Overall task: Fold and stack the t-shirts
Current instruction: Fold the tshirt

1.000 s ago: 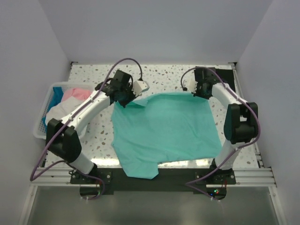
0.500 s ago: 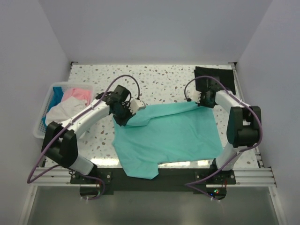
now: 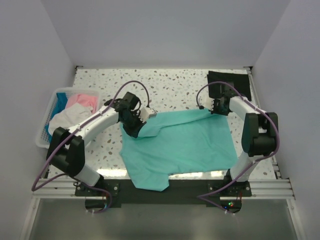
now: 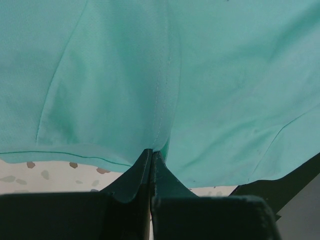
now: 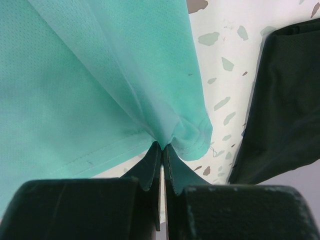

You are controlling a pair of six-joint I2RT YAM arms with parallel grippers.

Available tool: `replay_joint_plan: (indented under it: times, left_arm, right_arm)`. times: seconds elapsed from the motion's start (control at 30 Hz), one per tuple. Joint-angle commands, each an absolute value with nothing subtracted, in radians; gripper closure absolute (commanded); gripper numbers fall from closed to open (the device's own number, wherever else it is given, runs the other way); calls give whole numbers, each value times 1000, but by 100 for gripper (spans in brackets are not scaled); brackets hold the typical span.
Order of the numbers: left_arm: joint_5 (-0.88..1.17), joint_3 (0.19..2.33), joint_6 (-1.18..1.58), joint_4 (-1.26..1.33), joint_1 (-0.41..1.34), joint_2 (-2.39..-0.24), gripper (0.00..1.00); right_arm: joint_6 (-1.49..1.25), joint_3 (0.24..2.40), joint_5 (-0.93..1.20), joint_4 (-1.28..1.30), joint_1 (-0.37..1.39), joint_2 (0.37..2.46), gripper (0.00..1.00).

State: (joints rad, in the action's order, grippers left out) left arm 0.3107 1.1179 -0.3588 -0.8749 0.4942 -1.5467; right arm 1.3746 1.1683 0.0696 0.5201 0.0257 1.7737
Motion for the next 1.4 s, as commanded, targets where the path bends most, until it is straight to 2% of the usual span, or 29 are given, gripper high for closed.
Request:
replay_joint_plan:
  times: [0.0, 0.4, 1.17, 1.2, 1.23, 1.27, 1.3, 1.33, 1.37]
  left_arm:
    - [350, 1121, -350, -894, 497, -1522, 100]
    - [399, 1111, -383, -917, 495, -1479, 100]
    - [330, 1046, -460, -925, 495, -1483, 100]
    - [337, 1045, -466, -931, 495, -1485, 95]
    - [354, 1046, -472, -937, 495, -1486, 90]
    - [363, 1057, -486, -955, 495, -1485, 84]
    - [367, 1063, -489, -963, 495, -1479, 62]
    - [374, 1071, -497, -972, 491, -1474, 57]
    - [380, 1090, -500, -976, 480, -1459, 54]
  right_arm:
    - [1414, 1190, 66, 517, 14, 1730, 100]
    - [1473, 1108, 52, 494, 3, 1700, 100]
    - [1497, 1020, 26, 538, 5, 1649, 100]
    - [1506, 1013, 22, 541, 2, 1646, 100]
    - [1511, 1008, 8, 545, 3, 1637, 98]
    - [1514, 1006, 3, 554, 3, 1631, 85]
    - [1511, 1012, 2, 560, 3, 1623, 72]
    - [1497, 1025, 2, 602, 3, 1614, 35]
    - [1485, 1076, 6, 641, -29, 1611, 22]
